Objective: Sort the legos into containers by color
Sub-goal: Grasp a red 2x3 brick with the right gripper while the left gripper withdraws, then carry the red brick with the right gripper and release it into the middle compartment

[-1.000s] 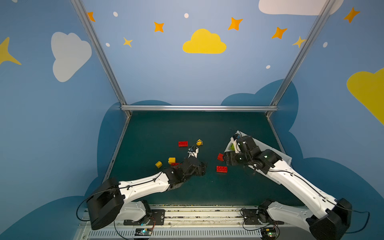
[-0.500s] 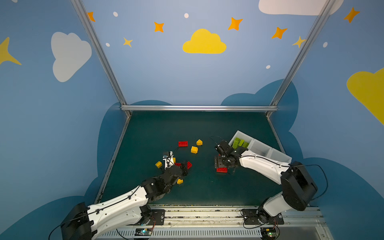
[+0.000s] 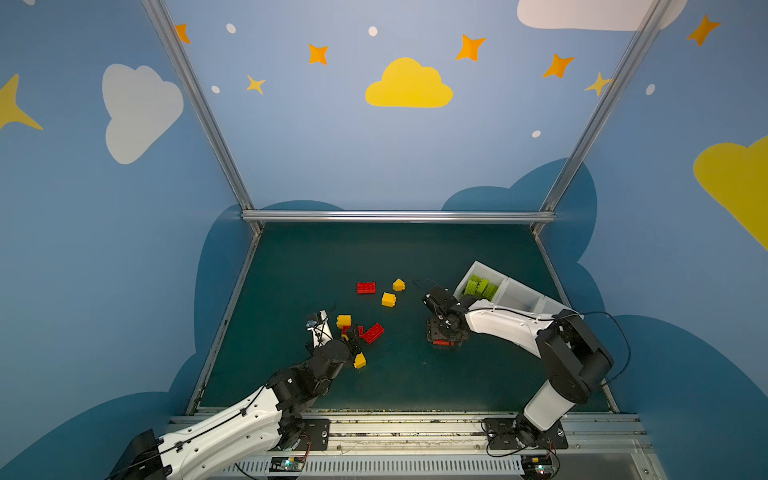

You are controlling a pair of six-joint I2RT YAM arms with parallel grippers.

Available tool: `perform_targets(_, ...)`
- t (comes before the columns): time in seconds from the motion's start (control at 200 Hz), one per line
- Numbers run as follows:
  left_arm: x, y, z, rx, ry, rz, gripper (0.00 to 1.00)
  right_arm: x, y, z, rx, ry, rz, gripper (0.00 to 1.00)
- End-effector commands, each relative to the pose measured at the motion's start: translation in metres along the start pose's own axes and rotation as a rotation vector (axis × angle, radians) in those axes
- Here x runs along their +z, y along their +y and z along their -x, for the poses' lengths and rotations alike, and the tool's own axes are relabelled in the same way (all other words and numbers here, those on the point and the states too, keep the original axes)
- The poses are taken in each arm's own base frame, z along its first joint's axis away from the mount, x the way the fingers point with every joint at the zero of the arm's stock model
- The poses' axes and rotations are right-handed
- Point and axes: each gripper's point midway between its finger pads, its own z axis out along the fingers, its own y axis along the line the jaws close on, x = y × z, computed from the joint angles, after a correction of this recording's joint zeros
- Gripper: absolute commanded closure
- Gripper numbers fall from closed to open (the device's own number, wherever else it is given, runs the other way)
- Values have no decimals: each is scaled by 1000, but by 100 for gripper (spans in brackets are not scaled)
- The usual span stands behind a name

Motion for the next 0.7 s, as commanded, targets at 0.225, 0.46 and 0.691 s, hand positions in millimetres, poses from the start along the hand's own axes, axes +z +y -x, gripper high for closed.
perform_targets(0.225,0,8,0,-3,0,27,6,4,4,-10,15,33,38,41)
perform_targets(0.46,3,-11,-1,52,30,-29,6,-32,-8,10,19,-31,71,41)
perform_targets(0.691,19,-31,-12,121,118,-3,6,-92,-59,44,131,-190,90,43)
